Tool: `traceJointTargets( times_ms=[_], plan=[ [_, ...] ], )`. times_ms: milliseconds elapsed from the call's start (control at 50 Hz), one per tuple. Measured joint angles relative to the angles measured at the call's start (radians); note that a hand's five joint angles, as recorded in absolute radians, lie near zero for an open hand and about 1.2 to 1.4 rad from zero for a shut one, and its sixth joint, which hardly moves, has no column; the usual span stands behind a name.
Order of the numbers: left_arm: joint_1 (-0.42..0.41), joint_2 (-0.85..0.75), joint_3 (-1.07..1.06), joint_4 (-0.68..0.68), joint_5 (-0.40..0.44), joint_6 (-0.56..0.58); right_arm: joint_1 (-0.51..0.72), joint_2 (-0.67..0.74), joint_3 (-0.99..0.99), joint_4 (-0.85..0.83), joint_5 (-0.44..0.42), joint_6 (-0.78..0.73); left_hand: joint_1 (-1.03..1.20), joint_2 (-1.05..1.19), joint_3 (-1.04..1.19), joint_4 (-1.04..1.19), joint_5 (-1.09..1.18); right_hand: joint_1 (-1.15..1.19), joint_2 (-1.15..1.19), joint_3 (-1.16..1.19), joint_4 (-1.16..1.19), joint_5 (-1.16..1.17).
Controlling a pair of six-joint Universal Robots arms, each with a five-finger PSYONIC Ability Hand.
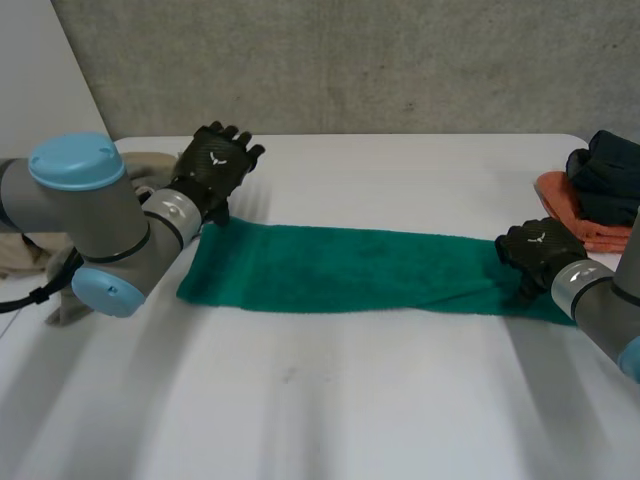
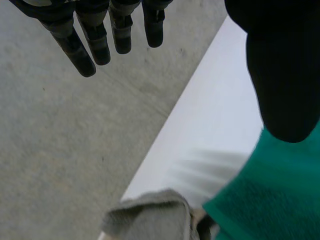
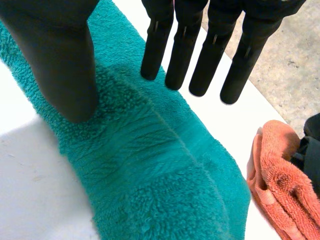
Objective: Fold the laundry.
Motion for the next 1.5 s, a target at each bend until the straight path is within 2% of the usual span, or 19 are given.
traceJointTargets(
  times_ms=[100, 220, 340, 460, 580, 660, 680, 700, 780, 880, 1000, 1060, 1140, 1220, 1340, 1360, 1380, 1420, 1500],
  plan=[
    [-0.013, 0.043, -0.013, -0.001, 0.0, -0.006, -0.016, -0.018, -0.03, 0.115, 0.042, 0.037, 0.0, 0.0, 0.0, 0.0, 0.0, -0.206, -0.21, -0.203, -0.215, -0.216],
    [-0.021, 0.079, -0.033, -0.001, 0.006, -0.033, -0.073, -0.063, -0.035, 0.255, 0.094, 0.142, 0.0, 0.0, 0.0, 0.0, 0.0, -0.206, -0.21, -0.203, -0.219, -0.218],
    [-0.037, 0.093, -0.043, -0.009, 0.012, -0.08, -0.13, -0.099, 0.011, 0.272, 0.094, 0.218, 0.0, 0.0, 0.0, 0.0, 0.0, -0.206, -0.21, -0.203, -0.219, -0.218],
    [-0.052, 0.095, -0.049, -0.028, 0.021, -0.105, -0.159, -0.104, 0.058, 0.22, 0.068, 0.225, 0.0, 0.0, 0.0, 0.0, 0.0, -0.199, -0.205, -0.2, -0.199, -0.176],
    [-0.057, 0.098, -0.054, -0.043, 0.028, -0.108, -0.167, -0.091, 0.094, 0.125, 0.046, 0.213, 0.0, 0.0, 0.0, 0.0, 0.0, -0.015, -0.021, -0.027, -0.026, -0.003],
    [-0.055, 0.1, -0.056, -0.044, 0.028, -0.107, -0.165, -0.071, 0.098, 0.079, 0.046, 0.205, 0.0, 0.0, 0.0, 0.0, 0.0, 0.362, 0.368, 0.356, 0.353, 0.373],
    [-0.054, 0.101, -0.056, -0.044, 0.027, -0.107, -0.165, -0.063, 0.098, 0.069, 0.05, 0.197, 0.0, 0.0, 0.0, 0.0, 0.0, 0.484, 0.507, 0.486, 0.486, 0.504],
    [-0.053, 0.102, -0.057, -0.044, 0.027, -0.107, -0.166, -0.059, 0.099, 0.063, 0.054, 0.19, 0.0, 0.0, 0.0, 0.0, 0.0, 0.489, 0.534, 0.519, 0.522, 0.531],
    [-0.047, 0.108, -0.06, -0.043, 0.025, -0.109, -0.181, -0.071, 0.115, 0.029, 0.093, 0.125, 0.0, 0.0, 0.0, 0.0, 0.0, 0.489, 0.54, 0.54, 0.553, 0.539],
    [-0.041, 0.126, -0.072, -0.041, 0.026, -0.112, -0.254, -0.126, 0.141, -0.057, 0.131, -0.046, 0.0, 0.0, 0.0, 0.0, 0.0, 0.489, 0.54, 0.541, 0.554, 0.539],
    [-0.036, 0.151, -0.087, -0.04, 0.027, -0.12, -0.336, -0.115, 0.108, -0.109, 0.092, -0.271, 0.0, 0.0, 0.0, 0.0, 0.0, 0.489, 0.54, 0.546, 0.555, 0.545],
    [-0.033, 0.164, -0.095, -0.039, 0.026, -0.126, -0.332, -0.093, 0.073, -0.116, 0.073, -0.351, 0.0, 0.0, 0.0, 0.0, 0.0, 0.489, 0.54, 0.546, 0.556, 0.545],
    [-0.025, 0.184, -0.105, -0.039, 0.026, -0.134, -0.271, -0.076, 0.029, -0.13, 0.055, -0.406, 0.0, 0.0, 0.0, 0.0, 0.0, 0.489, 0.54, 0.547, 0.557, 0.548],
    [-0.007, 0.217, -0.114, -0.039, 0.024, -0.154, -0.109, -0.078, -0.02, -0.177, -0.003, -0.43, 0.0, 0.0, 0.0, 0.0, 0.0, 0.489, 0.54, 0.547, 0.557, 0.549],
    [0.02, 0.265, -0.132, -0.042, 0.026, -0.202, 0.188, -0.059, -0.071, -0.248, -0.189, -0.451, 0.0, 0.0, 0.0, 0.0, 0.0, 0.489, 0.54, 0.547, 0.557, 0.549],
    [0.021, 0.267, -0.134, -0.042, 0.026, -0.204, 0.202, -0.055, -0.074, -0.25, -0.199, -0.452, 0.0, 0.0, 0.0, 0.0, 0.0, 0.489, 0.54, 0.547, 0.557, 0.549],
    [0.026, 0.277, -0.142, -0.042, 0.027, -0.215, 0.279, -0.026, -0.09, -0.258, -0.254, -0.458, 0.0, 0.0, 0.0, 0.0, 0.0, 0.489, 0.54, 0.548, 0.557, 0.549],
    [0.031, 0.287, -0.153, -0.042, 0.029, -0.224, 0.361, 0.019, -0.115, -0.261, -0.308, -0.465, 0.0, 0.0, 0.0, 0.0, 0.0, 0.489, 0.54, 0.549, 0.557, 0.549],
    [0.038, 0.299, -0.174, -0.041, 0.036, -0.232, 0.495, 0.135, -0.181, -0.235, -0.371, -0.499, 0.0, 0.0, 0.0, 0.0, 0.0, 0.489, 0.54, 0.549, 0.557, 0.549]
  ],
)
